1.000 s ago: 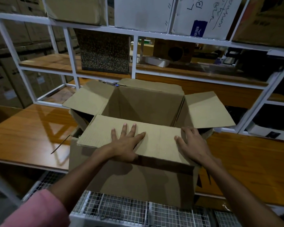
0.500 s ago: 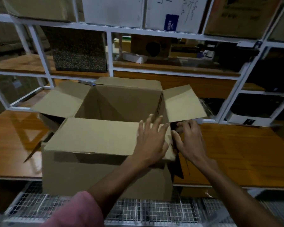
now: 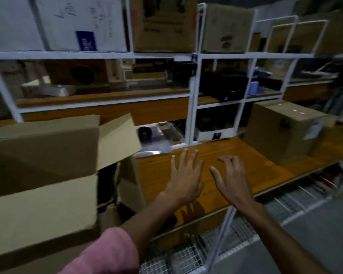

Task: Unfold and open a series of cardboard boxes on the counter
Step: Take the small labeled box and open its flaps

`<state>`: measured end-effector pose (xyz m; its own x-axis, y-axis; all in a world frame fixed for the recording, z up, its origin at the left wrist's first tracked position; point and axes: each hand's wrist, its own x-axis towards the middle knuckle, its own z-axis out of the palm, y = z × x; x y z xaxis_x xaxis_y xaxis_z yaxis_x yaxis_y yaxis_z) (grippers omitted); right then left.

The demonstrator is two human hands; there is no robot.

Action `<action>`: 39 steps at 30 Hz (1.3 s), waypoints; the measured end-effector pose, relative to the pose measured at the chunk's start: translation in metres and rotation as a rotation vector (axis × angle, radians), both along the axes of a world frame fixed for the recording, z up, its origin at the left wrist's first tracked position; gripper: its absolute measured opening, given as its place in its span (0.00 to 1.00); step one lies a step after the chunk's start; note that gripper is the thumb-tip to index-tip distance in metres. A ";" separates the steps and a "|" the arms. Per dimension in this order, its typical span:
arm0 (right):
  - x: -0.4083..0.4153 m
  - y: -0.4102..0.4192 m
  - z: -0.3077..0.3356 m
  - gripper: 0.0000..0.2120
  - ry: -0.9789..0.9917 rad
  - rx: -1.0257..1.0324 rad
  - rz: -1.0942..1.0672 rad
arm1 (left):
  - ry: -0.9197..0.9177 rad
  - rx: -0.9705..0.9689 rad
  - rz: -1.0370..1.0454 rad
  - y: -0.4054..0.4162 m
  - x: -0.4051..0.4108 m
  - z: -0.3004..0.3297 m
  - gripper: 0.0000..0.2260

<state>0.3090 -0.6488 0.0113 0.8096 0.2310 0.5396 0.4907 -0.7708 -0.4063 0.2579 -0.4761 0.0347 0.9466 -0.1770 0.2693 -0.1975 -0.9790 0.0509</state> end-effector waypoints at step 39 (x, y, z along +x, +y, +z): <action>0.346 -0.235 -0.010 0.27 0.104 -0.214 -0.458 | 0.054 -0.044 -0.375 -0.238 0.447 -0.034 0.33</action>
<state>0.6553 -0.8843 0.0008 0.9003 -0.0632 0.4306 0.0490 -0.9684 -0.2445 0.7051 -0.7139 0.0005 0.8312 -0.5037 0.2355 -0.5379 -0.8356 0.1111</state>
